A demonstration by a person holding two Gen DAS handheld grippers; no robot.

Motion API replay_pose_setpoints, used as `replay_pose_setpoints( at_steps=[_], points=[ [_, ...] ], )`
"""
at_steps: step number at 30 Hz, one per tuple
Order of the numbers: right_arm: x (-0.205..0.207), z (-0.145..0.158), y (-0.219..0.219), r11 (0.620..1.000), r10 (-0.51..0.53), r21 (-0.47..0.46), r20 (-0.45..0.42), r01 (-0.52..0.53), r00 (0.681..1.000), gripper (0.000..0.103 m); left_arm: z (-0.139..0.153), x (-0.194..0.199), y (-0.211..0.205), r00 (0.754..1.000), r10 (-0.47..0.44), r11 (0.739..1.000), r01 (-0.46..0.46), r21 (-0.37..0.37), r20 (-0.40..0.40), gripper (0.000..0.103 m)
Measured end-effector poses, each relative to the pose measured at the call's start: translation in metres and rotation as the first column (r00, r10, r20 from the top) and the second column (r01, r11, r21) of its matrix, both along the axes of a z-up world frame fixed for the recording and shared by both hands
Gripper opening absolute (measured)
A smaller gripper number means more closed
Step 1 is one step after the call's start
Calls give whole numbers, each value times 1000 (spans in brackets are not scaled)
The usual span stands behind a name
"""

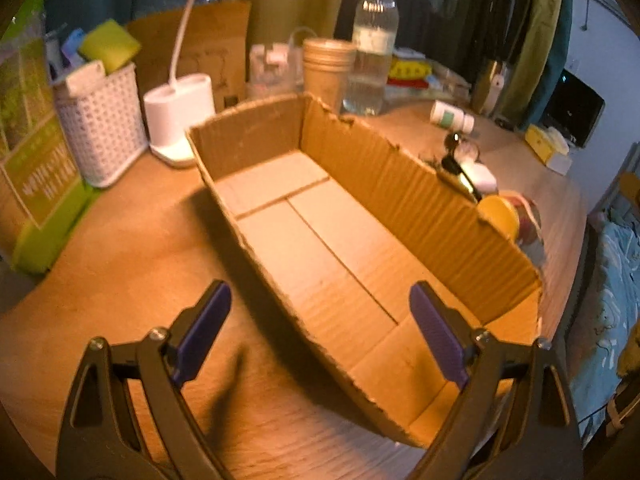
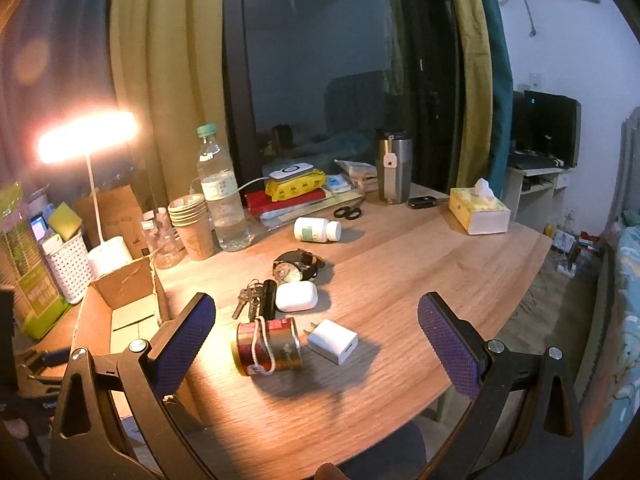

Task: Organize rigid objects
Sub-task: 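Move the left tool onto the cardboard box wall while the right tool approaches the white charger, then close the right gripper on the white charger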

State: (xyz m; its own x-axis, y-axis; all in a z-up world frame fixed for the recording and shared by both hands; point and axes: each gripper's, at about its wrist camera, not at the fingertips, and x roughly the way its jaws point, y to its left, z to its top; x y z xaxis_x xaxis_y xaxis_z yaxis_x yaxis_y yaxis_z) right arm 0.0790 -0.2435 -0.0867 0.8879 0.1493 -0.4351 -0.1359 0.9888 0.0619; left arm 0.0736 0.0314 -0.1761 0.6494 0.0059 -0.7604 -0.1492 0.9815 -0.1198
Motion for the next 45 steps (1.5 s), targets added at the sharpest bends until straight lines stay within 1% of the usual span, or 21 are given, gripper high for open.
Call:
replay_pose_setpoints(
  at_steps=[6, 7, 8, 9, 11, 13, 14, 18, 23, 25, 27, 32, 34, 35, 36, 38, 39, 41, 45],
  points=[
    [1, -1, -6, 1000, -10, 6, -1, 10, 1000, 103, -13, 10, -4, 995, -29, 998, 24, -54, -96, 91],
    [2, -1, -7, 1000, -12, 5, -3, 12, 1000, 103, -15, 12, -4, 994, -29, 998, 24, -53, -106, 78],
    [3, -2, -7, 1000, -14, 4, -6, 14, 1000, 103, -20, 16, -5, 990, -34, 998, 27, -52, -134, 67],
    [4, -3, -9, 1000, -17, 4, -9, 17, 1000, 103, -20, 16, -5, 991, -28, 999, 23, -37, -129, 64],
    [6, -5, -11, 1000, -22, 6, -15, 22, 1000, 103, -20, 20, -7, 991, -27, 1000, 26, -7, -132, 47],
    [9, -9, -13, 1000, -27, 7, -25, 27, 999, 103, -20, 23, -7, 991, -32, 999, 33, 6, -131, 39],
    [10, -11, -13, 1000, -28, 6, -30, 28, 999, 103, -20, 25, -6, 991, -34, 999, 36, 10, -132, 36],
    [16, -21, -12, 1000, -28, -3, -55, 28, 998, 103, -20, 37, -4, 990, -51, 998, 53, 15, -132, 32],
    [24, -35, -6, 1000, -10, -20, -85, 8, 996, 103, -18, 59, 0, 988, -84, 994, 93, 60, -128, 17],
    [28, -43, -1, 999, 10, -31, -97, -13, 995, 103, -20, 66, 4, 987, -94, 992, 104, 72, -127, 15],
    [31, -50, 4, 999, 31, -40, -114, -36, 993, 103, -21, 71, 8, 989, -96, 992, 105, 70, -114, 15],
    [37, -58, 12, 997, 47, -53, -127, -54, 991, 103, -22, 78, 12, 991, -97, 995, 99, 19, -88, 15],
    [39, -59, 14, 997, 46, -64, -122, -54, 991, 103, -22, 77, 14, 991, -102, 995, 102, -1, -90, 15],
    [40, -60, 14, 996, 43, -75, -120, -52, 992, 103, -22, 75, 15, 989, -110, 994, 109, -13, -98, 17],
    [43, -61, 14, 994, 35, -99, -120, -47, 992, 103, -22, 74, 16, 988, -117, 993, 116, -21, -103, 17],
    [49, -64, 7, 992, 3, -125, -117, -18, 993, 103, -22, 69, 16, 985, -131, 991, 127, -38, -110, 18],
    [53, -65, 1, 993, -10, -121, -123, -5, 992, 103, -22, 67, 16, 984, -137, 990, 133, -45, -112, 19],
    [63, -70, -9, 994, -25, -109, -141, 9, 990, 103, -22, 62, 14, 984, -145, 989, 142, -38, -105, 19],
    [78, -80, -11, 990, -17, -140, -172, -7, 985, 103, -22, 61, 12, 984, -146, 989, 143, -41, -98, 19]
  ],
)
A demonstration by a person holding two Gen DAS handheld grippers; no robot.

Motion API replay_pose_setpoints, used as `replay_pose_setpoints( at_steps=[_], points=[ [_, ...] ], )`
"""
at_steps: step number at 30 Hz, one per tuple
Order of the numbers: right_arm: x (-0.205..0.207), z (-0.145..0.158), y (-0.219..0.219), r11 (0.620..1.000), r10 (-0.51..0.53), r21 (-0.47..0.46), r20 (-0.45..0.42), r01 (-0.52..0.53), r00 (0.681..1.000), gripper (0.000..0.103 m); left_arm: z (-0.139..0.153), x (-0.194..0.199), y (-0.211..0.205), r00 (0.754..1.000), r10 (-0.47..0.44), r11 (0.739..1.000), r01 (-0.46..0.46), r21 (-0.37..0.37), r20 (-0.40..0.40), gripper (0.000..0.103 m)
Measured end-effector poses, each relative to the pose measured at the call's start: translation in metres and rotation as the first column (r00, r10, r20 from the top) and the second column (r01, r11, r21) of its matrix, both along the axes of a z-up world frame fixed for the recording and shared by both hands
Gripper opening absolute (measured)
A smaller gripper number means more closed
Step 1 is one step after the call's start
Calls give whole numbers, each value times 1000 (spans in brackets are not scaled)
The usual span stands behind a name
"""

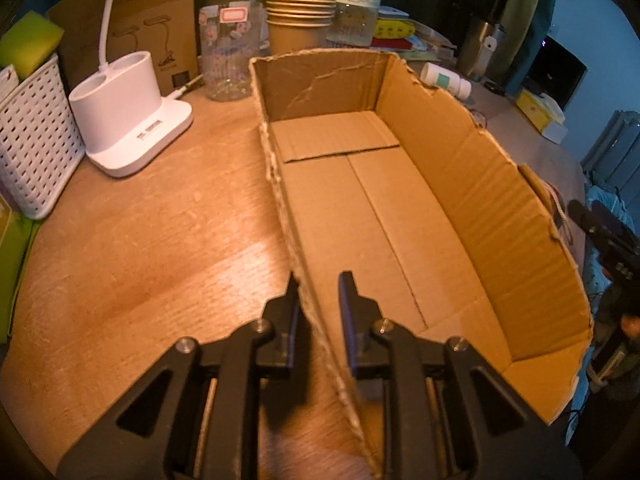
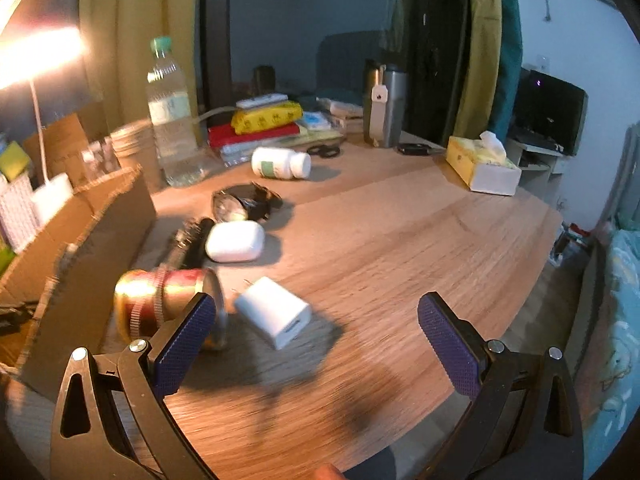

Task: Organize rigid objects
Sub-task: 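Close the right gripper on the white charger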

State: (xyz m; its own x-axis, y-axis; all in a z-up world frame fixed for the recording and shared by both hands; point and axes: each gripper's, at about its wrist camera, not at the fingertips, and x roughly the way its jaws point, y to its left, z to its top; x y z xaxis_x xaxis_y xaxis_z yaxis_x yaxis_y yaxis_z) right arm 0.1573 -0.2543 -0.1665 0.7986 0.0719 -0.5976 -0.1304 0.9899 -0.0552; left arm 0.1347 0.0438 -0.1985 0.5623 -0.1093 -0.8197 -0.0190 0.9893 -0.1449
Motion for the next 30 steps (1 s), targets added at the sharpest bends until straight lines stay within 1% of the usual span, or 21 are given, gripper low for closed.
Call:
replay_pose_setpoints(
  at_steps=[2, 4, 5, 6, 10, 12, 14, 15, 16, 17, 18, 19, 20, 22, 26, 30],
  points=[
    [6, -6, 1, 1000, 19, 1, -19, -19, 1000, 103, -1, -1, 0, 1000, 3, 1000, -3, -2, 14, 19],
    [13, -13, 3, 999, 24, -25, -44, -25, 999, 102, -2, -4, -4, 999, 1, 1000, -1, 19, 37, 18],
    [14, -16, 4, 999, 26, -33, -52, -28, 998, 99, -2, -5, -5, 999, 1, 1000, -3, 26, 47, 17],
    [16, -19, 6, 999, 28, -45, -59, -31, 998, 97, -2, -5, -5, 999, 5, 1000, -5, 13, 50, 17],
    [23, -25, 17, 994, 57, -90, -73, -64, 996, 97, -3, -5, -6, 998, 5, 1000, -6, 10, 58, 17],
    [27, -26, 20, 992, 73, -100, -82, -81, 994, 90, -3, -5, -5, 998, 10, 1000, -10, -1, 59, 17],
    [30, -28, 24, 989, 82, -117, -86, -92, 993, 78, -3, -4, -4, 998, 10, 1000, -9, -7, 61, 17],
    [31, -29, 26, 987, 89, -123, -87, -99, 992, 74, -3, -4, -5, 998, 11, 1000, -10, -9, 62, 17],
    [31, -30, 27, 987, 91, -120, -90, -102, 992, 65, -3, -5, -5, 998, 12, 1000, -11, -11, 64, 17],
    [31, -31, 27, 988, 98, -109, -89, -108, 991, 58, -3, -5, -5, 998, 11, 1000, -10, -11, 66, 17],
    [31, -31, 28, 988, 103, -102, -91, -112, 991, 54, -3, -5, -5, 998, 11, 1000, -10, -12, 70, 17],
    [30, -30, 28, 988, 106, -99, -90, -115, 990, 48, -3, -5, -5, 997, 11, 1000, -10, -13, 71, 17],
    [29, -31, 29, 988, 108, -99, -89, -116, 990, 44, -3, -5, -5, 997, 12, 1000, -11, -13, 74, 17],
    [28, -30, 29, 989, 104, -100, -85, -113, 991, 38, -3, -5, -5, 997, 11, 1000, -10, -13, 76, 17],
    [25, -30, 27, 990, 98, -90, -78, -105, 992, 37, -2, -5, -6, 997, 10, 1000, -10, -5, 83, 17],
    [20, -24, 25, 991, 98, -82, -53, -102, 994, 37, -2, -6, -7, 996, 11, 1000, -11, -2, 85, 17]
  ],
)
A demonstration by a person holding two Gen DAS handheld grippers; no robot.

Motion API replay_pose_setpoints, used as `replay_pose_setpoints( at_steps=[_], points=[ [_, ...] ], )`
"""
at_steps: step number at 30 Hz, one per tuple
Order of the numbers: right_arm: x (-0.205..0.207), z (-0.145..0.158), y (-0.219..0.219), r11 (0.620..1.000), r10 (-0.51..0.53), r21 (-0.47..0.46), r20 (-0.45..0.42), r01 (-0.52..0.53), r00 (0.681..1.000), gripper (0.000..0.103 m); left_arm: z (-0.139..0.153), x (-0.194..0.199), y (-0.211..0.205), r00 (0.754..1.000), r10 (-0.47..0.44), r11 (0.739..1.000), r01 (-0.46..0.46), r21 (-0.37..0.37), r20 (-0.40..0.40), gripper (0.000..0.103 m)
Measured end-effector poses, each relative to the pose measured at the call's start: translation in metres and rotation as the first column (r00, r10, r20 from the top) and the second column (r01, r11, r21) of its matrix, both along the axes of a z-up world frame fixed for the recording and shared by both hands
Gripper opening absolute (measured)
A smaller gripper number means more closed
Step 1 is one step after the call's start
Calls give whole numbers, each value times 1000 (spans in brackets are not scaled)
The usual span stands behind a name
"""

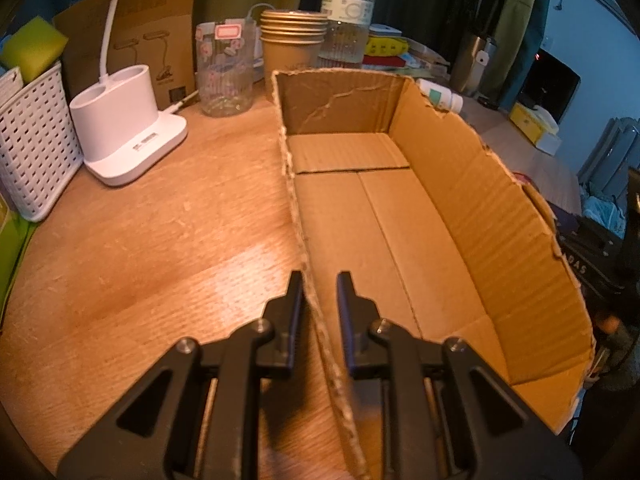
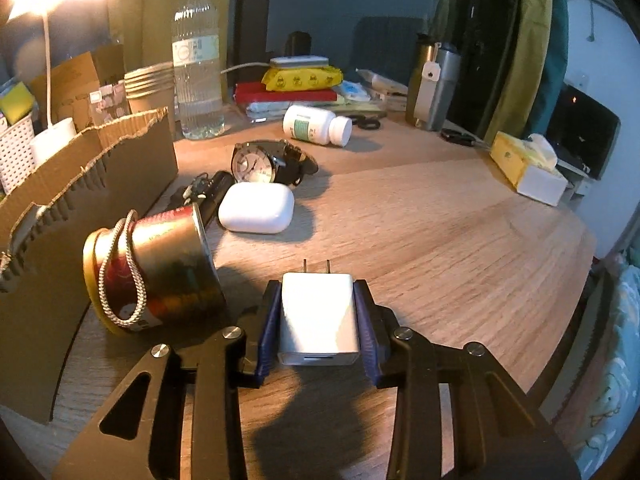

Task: Organize rigid objects
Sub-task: 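Close the right gripper on the white charger, then carry the white charger into the cardboard box and release it with the right gripper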

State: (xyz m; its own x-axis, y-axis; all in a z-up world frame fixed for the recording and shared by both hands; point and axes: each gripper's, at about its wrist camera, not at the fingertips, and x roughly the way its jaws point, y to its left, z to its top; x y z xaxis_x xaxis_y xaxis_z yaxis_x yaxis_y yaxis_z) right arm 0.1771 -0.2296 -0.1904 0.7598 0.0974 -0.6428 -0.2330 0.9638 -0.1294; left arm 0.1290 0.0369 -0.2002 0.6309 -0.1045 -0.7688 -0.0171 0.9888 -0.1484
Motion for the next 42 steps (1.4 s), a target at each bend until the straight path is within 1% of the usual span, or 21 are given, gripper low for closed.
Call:
replay_pose_setpoints(
  at_steps=[7, 11, 13, 18, 22, 27, 32, 37, 42],
  points=[
    [-13, 17, -9, 999, -28, 22, 41, 27, 999, 37, 0, 0, 0, 1000, 0, 1000, 0, 0, 0, 17],
    [-28, 40, -6, 999, -21, 39, 99, 17, 995, 37, 0, 0, 0, 1000, -1, 1000, 1, 0, 0, 17],
    [-37, 52, -1, 999, -3, 44, 127, -3, 992, 37, 0, 0, 0, 1000, -1, 1000, 1, 0, 0, 17],
    [-60, 77, 19, 994, 77, 60, 182, -89, 980, 37, 0, 0, 0, 1000, -1, 1000, 1, 0, 0, 17],
    [-73, 86, 40, 986, 142, 61, 198, -157, 970, 37, 0, 0, 1, 1000, -2, 1000, 2, 0, 0, 17],
    [-84, 88, 68, 968, 225, 72, 194, -242, 955, 37, 0, 0, 0, 1000, -2, 1000, 2, 0, 0, 17],
    [-91, 83, 95, 943, 307, 78, 172, -324, 936, 37, 0, 0, 0, 1000, -2, 1000, 2, 0, 0, 17],
    [-98, 72, 118, 924, 365, 71, 136, -376, 921, 37, 0, 0, 0, 1000, -2, 1000, 2, 1, 1, 17],
    [-97, 59, 130, 913, 396, 65, 89, -402, 914, 37, 0, 0, 0, 1000, -2, 1000, 2, 1, 1, 17]
  ],
)
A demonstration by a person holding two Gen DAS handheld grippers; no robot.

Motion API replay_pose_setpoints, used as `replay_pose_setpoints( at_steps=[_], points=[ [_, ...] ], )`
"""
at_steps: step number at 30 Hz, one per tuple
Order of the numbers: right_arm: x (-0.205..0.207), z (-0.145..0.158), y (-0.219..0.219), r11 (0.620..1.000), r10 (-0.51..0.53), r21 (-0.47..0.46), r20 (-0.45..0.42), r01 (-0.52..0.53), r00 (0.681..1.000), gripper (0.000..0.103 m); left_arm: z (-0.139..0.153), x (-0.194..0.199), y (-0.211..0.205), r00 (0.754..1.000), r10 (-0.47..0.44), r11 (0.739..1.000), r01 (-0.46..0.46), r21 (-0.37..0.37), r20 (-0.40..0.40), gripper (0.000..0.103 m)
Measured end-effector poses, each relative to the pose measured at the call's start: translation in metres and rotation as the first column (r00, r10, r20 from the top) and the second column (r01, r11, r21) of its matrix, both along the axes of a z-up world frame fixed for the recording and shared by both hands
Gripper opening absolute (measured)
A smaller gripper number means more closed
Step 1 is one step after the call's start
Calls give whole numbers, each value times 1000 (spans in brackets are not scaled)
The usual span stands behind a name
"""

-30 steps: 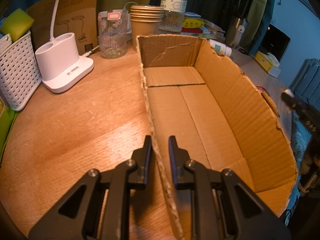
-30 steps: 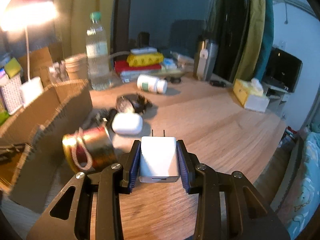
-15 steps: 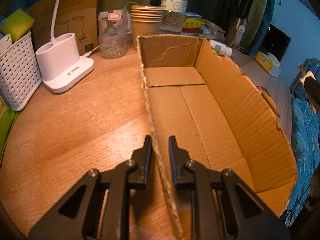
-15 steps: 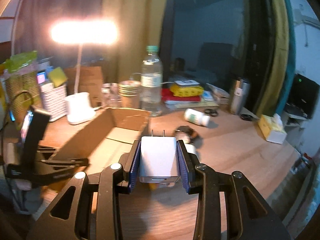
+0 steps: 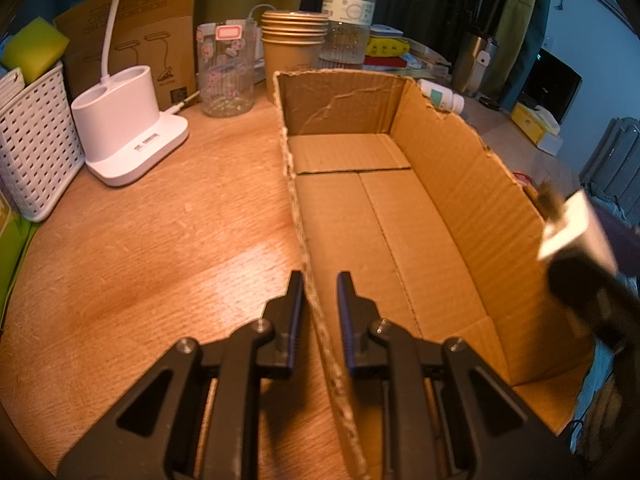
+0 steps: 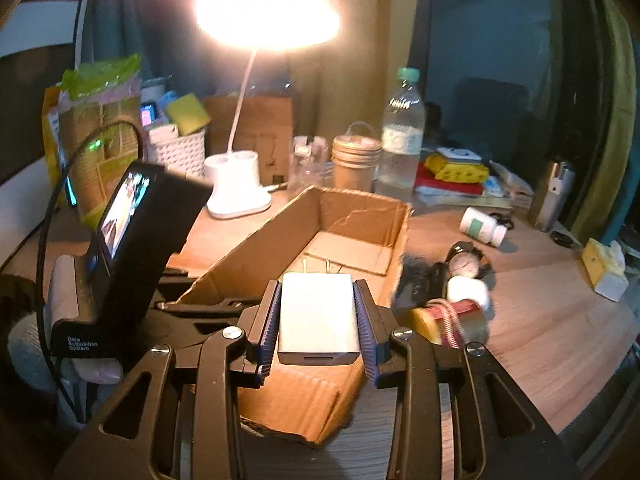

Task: Organize rigid objects
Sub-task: 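Carry the white charger into the cardboard box and release it with the right gripper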

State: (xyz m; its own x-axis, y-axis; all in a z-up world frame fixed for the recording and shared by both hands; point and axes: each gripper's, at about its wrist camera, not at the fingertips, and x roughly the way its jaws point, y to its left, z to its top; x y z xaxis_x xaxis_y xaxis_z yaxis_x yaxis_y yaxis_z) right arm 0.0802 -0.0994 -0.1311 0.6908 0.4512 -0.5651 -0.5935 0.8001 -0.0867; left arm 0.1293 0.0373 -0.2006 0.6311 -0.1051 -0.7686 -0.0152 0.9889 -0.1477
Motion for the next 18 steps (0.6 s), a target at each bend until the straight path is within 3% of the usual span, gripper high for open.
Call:
replay_pose_setpoints(
  at_steps=[8, 18],
  points=[
    [3, -14, 7, 999, 32, -35, -67, -35, 997, 37, 0, 0, 0, 1000, 0, 1000, 0, 0, 0, 17],
    [6, -17, 7, 998, 38, -38, -90, -42, 995, 37, 0, 0, 0, 1000, -2, 1000, 2, -1, -1, 17]
  ],
)
